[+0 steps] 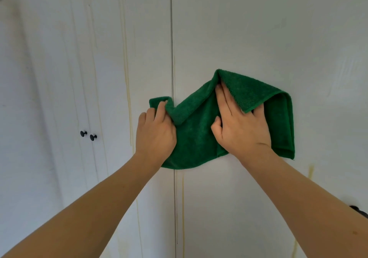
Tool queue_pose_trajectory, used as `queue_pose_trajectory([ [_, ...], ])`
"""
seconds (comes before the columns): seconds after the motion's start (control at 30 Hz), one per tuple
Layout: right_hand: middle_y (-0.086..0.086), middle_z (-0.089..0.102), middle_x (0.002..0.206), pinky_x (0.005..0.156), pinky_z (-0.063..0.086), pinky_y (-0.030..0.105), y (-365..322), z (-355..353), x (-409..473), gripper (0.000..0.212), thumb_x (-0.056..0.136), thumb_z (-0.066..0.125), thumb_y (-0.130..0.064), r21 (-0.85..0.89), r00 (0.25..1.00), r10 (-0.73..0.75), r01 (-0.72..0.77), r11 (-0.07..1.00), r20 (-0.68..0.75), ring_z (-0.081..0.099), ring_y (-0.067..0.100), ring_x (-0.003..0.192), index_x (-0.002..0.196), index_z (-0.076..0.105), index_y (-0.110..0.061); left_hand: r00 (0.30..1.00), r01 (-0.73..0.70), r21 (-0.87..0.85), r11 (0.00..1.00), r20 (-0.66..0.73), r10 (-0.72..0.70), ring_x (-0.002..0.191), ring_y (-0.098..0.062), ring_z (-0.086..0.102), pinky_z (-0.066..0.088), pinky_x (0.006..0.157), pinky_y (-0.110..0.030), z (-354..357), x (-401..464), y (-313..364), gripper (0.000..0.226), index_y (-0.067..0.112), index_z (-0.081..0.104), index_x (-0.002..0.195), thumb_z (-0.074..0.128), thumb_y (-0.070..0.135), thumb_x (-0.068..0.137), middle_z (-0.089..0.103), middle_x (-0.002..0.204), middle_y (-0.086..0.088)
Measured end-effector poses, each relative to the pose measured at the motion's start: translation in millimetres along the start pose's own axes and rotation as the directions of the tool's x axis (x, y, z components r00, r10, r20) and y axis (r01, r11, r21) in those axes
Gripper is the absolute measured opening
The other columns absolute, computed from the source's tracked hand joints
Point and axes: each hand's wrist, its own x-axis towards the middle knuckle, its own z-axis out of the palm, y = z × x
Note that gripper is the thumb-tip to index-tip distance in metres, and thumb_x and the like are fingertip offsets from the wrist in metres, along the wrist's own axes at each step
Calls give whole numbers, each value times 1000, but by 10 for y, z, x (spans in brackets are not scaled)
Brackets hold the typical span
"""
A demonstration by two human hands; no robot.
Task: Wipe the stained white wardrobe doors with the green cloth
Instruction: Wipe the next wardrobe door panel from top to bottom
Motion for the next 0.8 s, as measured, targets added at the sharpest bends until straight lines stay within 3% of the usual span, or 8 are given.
queue_pose_trajectory([
  [0.2,4,25,162,110,23,55,-1,-11,-8,67,95,30,-34,6,1000,3,-3,1000,3,36,33,139,157,18,-11,998,-52,80,995,27,50,80,-31,53,42,72,-42,-50,3,-47,15,3,67,96,58,10,86,59,127,-14],
  [0.37,5,23,162,111,22,56,0,-1,-4,68,95,32,-34,1,1000,-4,4,1000,5,32,33,142,157,17,-10,997,-73,55,996,0,73,85,-31,52,41,73,-42,-1,-51,43,23,3,69,103,59,8,83,56,130,-11],
  [0.5,5,21,163,112,22,56,4,9,-13,68,95,31,-34,16,1000,-5,5,1000,2,30,33,143,157,15,-11,987,160,-56,985,40,-158,96,-31,45,37,79,-42,-16,31,208,43,7,62,126,47,14,86,52,125,-10],
  [0.63,5,25,162,111,23,56,2,15,-20,67,95,32,-34,9,1000,-8,8,1000,-12,32,33,141,157,18,-11,904,427,-268,864,154,-399,108,-27,35,19,86,-33,-57,115,448,44,13,59,127,47,9,85,42,129,-8],
  [0.8,4,26,161,111,21,55,6,19,-20,67,95,34,-34,26,1000,-8,9,1000,-27,33,32,141,157,20,-11,912,408,-270,872,152,-380,109,-33,37,21,88,-37,-82,-149,467,41,8,63,116,41,13,82,46,130,-13],
])
